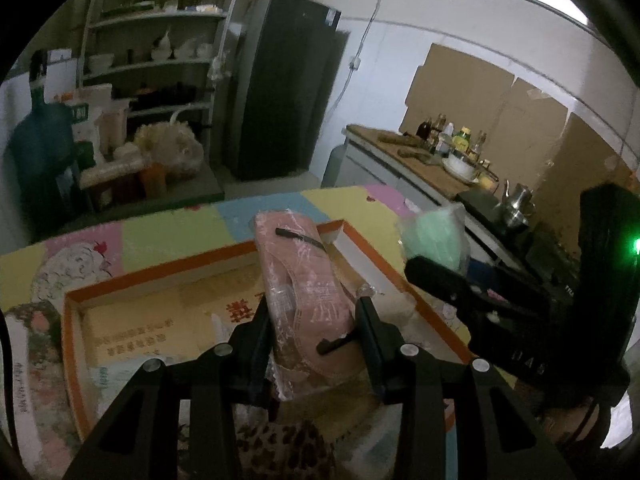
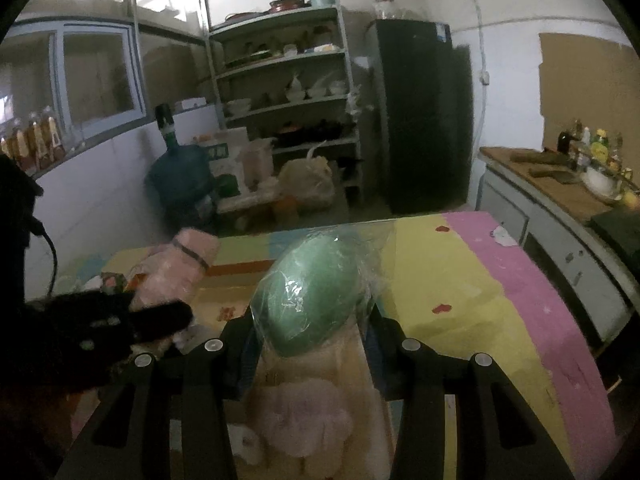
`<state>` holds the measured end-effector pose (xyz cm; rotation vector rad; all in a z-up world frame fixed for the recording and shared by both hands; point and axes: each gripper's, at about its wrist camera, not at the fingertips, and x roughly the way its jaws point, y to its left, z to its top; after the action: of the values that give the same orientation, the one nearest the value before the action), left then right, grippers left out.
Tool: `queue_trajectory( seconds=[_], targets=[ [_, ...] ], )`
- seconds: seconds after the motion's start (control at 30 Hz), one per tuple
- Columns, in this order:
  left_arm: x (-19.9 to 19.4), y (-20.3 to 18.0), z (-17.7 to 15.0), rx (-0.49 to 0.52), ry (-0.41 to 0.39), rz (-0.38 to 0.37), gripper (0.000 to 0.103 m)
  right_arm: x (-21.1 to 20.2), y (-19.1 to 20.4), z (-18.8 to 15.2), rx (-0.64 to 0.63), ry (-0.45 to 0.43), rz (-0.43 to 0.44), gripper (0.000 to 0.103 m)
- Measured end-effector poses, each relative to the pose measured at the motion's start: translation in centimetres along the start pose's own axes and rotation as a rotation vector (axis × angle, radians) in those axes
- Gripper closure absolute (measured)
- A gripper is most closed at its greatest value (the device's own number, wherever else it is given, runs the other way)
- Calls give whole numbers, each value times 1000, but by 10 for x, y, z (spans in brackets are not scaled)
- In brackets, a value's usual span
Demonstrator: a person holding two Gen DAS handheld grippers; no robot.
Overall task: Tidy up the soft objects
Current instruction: 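Carry the pink packet with left tool while right tool carries the green bag over the lid, then open left tool to drop the pink packet in the lid while right tool releases the green bag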
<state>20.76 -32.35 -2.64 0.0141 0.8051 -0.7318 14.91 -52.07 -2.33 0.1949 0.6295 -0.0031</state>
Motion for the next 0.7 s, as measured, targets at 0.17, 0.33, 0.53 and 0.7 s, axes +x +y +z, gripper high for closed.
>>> queue_trajectory(
  seconds=[0.17, 0.33, 0.53, 0.7],
  targets=[
    [20, 6, -2, -26, 59, -2, 62, 23, -7, 3, 5, 57, -6, 57],
    [31, 9, -2, -29, 82, 18, 62, 37, -9, 0, 19, 82, 14, 57],
    [38, 14, -1, -47, 82, 18, 62, 43, -8, -4, 11, 101, 41, 57],
    [39, 21, -2, -68, 73, -9, 60, 49, -10, -4, 16, 113, 73, 55]
  ],
)
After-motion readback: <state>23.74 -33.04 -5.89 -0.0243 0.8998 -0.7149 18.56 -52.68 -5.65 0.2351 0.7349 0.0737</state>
